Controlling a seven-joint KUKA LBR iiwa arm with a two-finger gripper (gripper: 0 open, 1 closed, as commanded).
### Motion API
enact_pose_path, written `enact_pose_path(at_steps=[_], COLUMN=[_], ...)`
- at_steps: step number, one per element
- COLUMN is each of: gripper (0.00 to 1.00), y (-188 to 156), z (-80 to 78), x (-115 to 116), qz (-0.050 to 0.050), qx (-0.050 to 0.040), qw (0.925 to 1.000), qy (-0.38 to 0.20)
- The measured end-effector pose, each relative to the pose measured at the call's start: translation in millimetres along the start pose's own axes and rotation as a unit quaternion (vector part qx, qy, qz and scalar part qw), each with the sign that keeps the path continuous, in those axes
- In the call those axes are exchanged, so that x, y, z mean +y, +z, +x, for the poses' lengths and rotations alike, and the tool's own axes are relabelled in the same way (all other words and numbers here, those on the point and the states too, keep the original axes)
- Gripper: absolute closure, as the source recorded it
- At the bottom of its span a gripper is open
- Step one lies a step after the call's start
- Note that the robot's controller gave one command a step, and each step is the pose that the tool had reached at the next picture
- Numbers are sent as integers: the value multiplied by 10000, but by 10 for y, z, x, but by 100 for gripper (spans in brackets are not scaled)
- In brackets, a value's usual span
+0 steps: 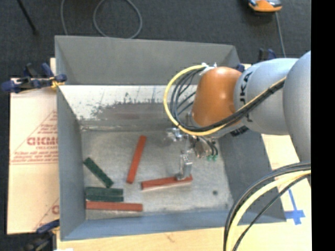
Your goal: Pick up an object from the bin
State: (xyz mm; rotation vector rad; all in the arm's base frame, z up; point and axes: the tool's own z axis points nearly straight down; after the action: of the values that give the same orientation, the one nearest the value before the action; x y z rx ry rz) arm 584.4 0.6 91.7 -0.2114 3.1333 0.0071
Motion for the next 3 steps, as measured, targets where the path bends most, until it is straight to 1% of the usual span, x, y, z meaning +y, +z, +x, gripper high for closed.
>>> enact_pose_path(at_steps=[1,2,3], gripper=[0,100,100], y=[223,211,-1227], z=[478,464,425], x=[566,548,535], qz=[13,24,35], qx=[11,-8,-49], qw=[9973,9973,9945], qy=[-741,-738,-1042])
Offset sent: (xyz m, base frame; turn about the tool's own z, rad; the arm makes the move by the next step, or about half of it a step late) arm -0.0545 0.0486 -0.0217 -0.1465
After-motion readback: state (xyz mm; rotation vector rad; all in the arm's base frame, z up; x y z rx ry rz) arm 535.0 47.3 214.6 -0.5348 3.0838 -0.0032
